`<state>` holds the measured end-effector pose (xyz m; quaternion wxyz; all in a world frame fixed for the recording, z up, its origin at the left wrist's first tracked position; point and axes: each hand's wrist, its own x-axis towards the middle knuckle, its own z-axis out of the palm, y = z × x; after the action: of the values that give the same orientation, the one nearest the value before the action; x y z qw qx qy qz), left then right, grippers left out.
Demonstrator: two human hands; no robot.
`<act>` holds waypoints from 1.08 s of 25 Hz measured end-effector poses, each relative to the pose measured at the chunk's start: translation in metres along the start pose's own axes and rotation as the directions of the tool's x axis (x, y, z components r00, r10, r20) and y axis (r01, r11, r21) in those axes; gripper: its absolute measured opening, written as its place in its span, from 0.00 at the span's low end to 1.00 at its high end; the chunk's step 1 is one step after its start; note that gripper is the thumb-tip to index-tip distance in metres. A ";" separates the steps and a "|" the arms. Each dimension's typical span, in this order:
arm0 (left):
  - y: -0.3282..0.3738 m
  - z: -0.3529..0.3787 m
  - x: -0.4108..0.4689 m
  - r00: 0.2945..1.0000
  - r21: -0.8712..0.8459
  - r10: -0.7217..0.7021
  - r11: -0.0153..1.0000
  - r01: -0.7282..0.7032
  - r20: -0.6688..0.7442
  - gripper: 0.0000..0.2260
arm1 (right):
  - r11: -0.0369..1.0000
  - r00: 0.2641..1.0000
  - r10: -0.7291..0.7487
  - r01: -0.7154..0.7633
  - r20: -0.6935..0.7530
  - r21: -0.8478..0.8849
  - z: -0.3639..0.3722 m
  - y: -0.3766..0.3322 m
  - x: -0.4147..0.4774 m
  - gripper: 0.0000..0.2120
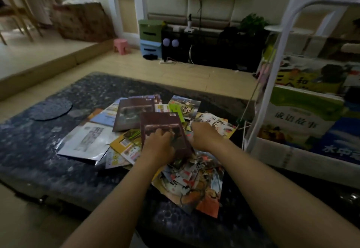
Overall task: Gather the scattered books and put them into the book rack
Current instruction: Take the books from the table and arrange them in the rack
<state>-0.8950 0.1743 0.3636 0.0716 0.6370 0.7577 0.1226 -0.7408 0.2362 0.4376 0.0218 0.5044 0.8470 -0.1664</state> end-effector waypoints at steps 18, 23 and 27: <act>-0.039 0.025 0.035 0.868 -0.496 -0.470 0.798 0.341 -0.159 0.14 | 0.801 0.927 0.177 -0.331 0.331 0.499 0.066 0.013 0.062 0.18; -0.042 0.001 0.032 0.812 -0.774 -0.574 0.561 0.293 -0.109 0.13 | 0.698 0.896 0.242 -0.427 0.371 0.575 0.061 0.019 0.058 0.12; -0.038 -0.006 0.031 0.844 -0.818 -0.533 0.509 0.267 -0.056 0.13 | 0.506 0.830 0.353 -0.557 0.431 0.659 0.065 0.029 0.064 0.20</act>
<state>-0.9378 0.1980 0.3600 0.2525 0.3175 0.7544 0.5160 -0.7557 0.2832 0.3552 -0.0467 0.6466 0.5216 -0.5547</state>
